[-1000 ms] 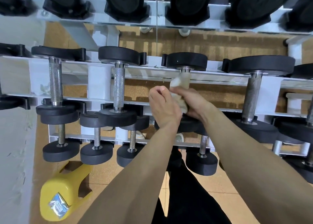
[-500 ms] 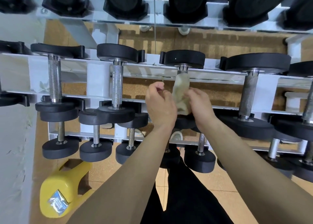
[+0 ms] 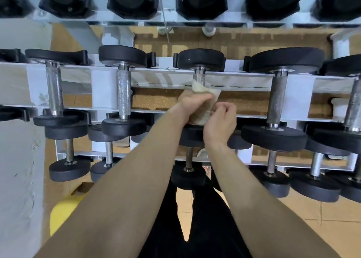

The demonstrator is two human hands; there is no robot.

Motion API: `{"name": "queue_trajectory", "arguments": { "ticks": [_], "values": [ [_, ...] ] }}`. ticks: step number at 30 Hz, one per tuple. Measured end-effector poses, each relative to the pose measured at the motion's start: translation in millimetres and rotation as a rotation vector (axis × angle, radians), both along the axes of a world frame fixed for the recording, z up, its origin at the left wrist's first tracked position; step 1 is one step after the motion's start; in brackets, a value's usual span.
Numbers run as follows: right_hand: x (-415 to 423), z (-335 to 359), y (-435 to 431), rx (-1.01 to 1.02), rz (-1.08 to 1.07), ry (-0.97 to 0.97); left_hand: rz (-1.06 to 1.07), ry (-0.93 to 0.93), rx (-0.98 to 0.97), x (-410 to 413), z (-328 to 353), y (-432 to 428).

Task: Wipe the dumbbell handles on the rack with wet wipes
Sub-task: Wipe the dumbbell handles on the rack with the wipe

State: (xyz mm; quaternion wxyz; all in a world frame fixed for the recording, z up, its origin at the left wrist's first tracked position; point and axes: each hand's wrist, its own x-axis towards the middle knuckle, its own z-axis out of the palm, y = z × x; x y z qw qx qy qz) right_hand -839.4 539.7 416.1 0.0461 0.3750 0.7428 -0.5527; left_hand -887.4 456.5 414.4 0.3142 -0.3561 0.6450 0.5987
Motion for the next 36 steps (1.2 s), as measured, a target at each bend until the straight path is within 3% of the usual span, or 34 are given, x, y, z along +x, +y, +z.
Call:
{"name": "queue_trajectory", "arguments": {
  "ticks": [6,13,19,21,27,32,36],
  "values": [
    [5,-14,-6,0.122,0.020,0.104,0.074,0.002,0.245,-22,-3,-4],
    [6,-17,-6,0.140,0.001,0.124,0.069,0.071,0.235,-6,-16,-1],
    [4,-16,-6,0.153,0.002,0.149,-0.116,-0.039,-0.249,1,-8,18],
    [4,-16,-4,0.145,-0.010,0.151,-0.140,-0.086,-0.296,1,-7,24],
    [5,-17,-3,0.101,-0.044,0.171,0.167,-0.171,0.023,-17,-2,20],
    [7,-18,-7,0.142,-0.038,0.199,0.203,-0.101,0.341,-38,3,2],
    [7,-19,-8,0.163,-0.010,0.190,0.240,-0.065,0.347,-48,3,-2]
  ]
}}
